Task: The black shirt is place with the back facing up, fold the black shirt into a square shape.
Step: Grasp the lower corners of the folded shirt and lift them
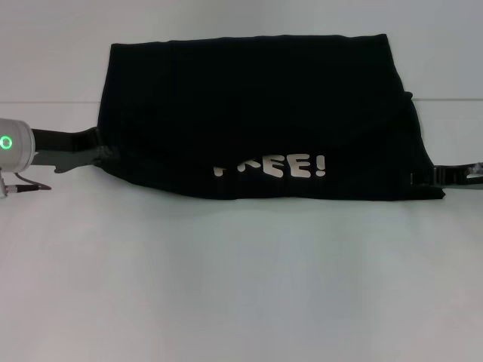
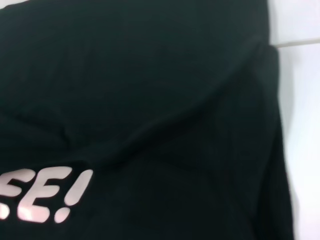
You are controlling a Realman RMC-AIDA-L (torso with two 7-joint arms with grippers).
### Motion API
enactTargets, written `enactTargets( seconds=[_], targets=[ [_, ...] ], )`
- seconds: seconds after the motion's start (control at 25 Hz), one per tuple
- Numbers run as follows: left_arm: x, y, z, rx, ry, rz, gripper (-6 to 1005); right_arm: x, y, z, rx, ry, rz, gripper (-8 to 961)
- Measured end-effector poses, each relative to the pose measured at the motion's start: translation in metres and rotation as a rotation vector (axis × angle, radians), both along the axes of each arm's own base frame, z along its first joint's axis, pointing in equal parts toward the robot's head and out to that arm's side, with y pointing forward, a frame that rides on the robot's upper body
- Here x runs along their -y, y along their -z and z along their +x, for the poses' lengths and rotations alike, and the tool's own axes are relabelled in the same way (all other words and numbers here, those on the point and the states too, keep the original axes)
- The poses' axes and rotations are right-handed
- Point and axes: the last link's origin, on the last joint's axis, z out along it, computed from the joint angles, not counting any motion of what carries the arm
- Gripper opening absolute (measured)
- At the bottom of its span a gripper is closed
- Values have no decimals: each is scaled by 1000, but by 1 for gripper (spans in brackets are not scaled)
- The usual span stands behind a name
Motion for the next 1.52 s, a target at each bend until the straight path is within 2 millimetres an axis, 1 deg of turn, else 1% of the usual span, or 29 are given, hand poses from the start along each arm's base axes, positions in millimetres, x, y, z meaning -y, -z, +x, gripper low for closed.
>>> enactTargets(
  seconds=[0.16,0.8,0.88,1.12,1.24,1.32,1.36,1.4,1.44,1.48,1.52],
  targets=[
    [-1,0,1,0,2,1,-2,-1,5,-5,1,-12,-16,606],
    [0,-2,1,11,2,5,-2,-3,5,-11,4,-19,-35,523],
    [0,-2,1,12,2,4,-2,-4,3,-10,3,-13,-30,288],
    [1,-3,4,21,16,-19,-2,-2,-3,-7,2,-5,-37,88],
    [2,-4,8,20,34,-47,-2,0,-11,-8,-5,-6,-69,60],
    [7,-8,15,18,69,-112,-2,2,-17,-10,-17,-7,-99,41],
    [7,-8,15,18,69,-112,-2,4,-21,-11,-23,-6,-115,41],
    [9,-10,17,15,82,-136,-2,8,-30,-13,-30,4,-156,41],
    [9,-10,17,15,82,-136,-2,8,-30,-13,-30,4,-156,41],
    [16,-13,22,4,107,-213,-2,12,-35,-13,-27,10,-181,42],
    [19,-14,23,1,112,-233,-2,15,-38,-13,-23,15,-208,42]
  ],
)
